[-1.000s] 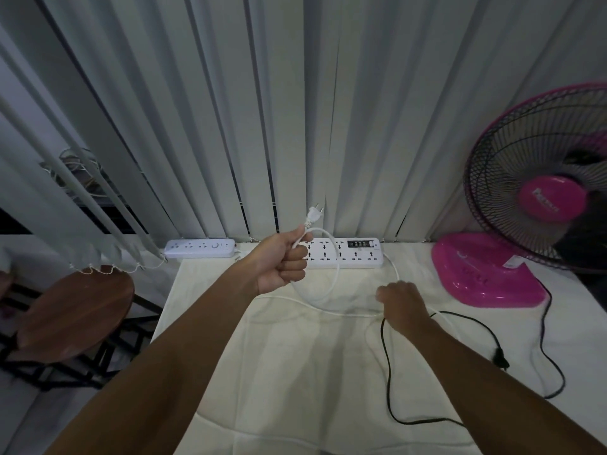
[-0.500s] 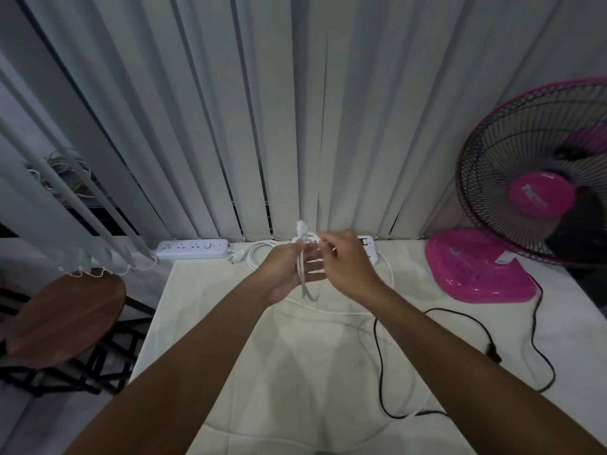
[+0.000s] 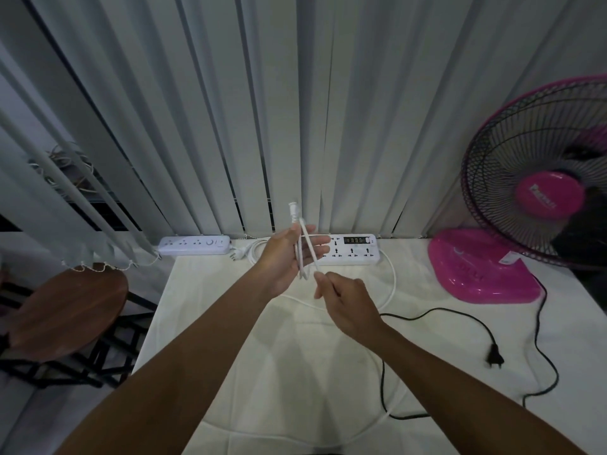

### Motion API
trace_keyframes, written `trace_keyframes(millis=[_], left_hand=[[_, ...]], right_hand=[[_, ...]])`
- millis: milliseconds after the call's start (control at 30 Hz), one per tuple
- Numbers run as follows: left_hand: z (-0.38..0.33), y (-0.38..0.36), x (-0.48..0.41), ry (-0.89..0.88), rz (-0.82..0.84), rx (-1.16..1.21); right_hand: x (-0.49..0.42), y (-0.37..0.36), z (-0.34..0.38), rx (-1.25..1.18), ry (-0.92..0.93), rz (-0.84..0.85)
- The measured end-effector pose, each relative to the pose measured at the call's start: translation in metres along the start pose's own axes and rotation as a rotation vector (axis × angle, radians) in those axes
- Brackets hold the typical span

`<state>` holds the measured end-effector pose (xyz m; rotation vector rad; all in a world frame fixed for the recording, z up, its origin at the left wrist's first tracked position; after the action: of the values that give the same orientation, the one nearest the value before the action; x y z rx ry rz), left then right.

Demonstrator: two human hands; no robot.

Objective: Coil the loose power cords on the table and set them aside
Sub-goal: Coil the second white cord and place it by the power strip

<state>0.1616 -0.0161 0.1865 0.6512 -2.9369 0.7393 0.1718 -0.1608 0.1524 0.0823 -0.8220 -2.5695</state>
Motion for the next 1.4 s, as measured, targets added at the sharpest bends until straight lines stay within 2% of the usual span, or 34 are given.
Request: trace_keyframes(millis=[133, 267, 433, 533, 700, 800, 867, 1000, 1133, 1300, 1400], left_hand=[[0.0, -0.011, 0.003, -0.006, 0.004, -0.062], [-0.007, -0.011, 0.001, -0.001, -0.039, 0.009], [-0.01, -0.012, 0.006, 0.018, 0.039, -0.01], [-0.007, -0.01, 0.007, 0.034, 0.008, 0.008], [-0.014, -0.004, 0.007, 0.063, 0.01, 0.111], [-0.027, 0.003, 0.003, 0.07, 0.057, 0.279], [-0.036, 0.008, 0.001, 0.079, 0.098, 0.315], [-0.043, 0.013, 0.005, 0.124, 0.173, 0.261], [-0.039, 0.015, 0.01, 0.121, 0.212, 0.114], [-0.028, 0.011, 0.018, 0.123, 0.312, -0.11], [-0.02, 0.007, 0.022, 0.115, 0.308, -0.223]], right_hand=[[-0.004, -0.008, 0.001, -0.09, -0.004, 0.096], [0.005, -0.02, -0.031, 0.039, -0.032, 0.231], [0.005, -0.023, -0.031, -0.012, -0.049, 0.232], [0.004, -0.03, -0.027, -0.024, -0.054, 0.278], [0.0, -0.03, -0.067, 0.152, -0.073, 0.306], [0.0, -0.026, -0.111, 0.301, -0.222, 0.369], [0.0, -0.022, -0.13, 0.279, -0.334, 0.384], [-0.009, -0.01, -0.14, 0.151, -0.513, 0.306], [-0.021, 0.01, -0.134, -0.148, -0.705, 0.148], [-0.046, 0.039, -0.099, -0.494, -0.763, -0.117], [-0.06, 0.051, -0.065, -0.596, -0.731, -0.183]])
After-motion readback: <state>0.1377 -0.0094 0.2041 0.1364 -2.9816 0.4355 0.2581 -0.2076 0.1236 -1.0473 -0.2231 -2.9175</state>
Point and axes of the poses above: each hand's wrist, its own x-axis away from the middle knuckle, its own y-axis out of the back of the hand, z = x × y, the point moved 6 cm from there along -x, towards the middle knuckle, and after that the axes turned 14 degrees about -y, right-handed, at the moved point
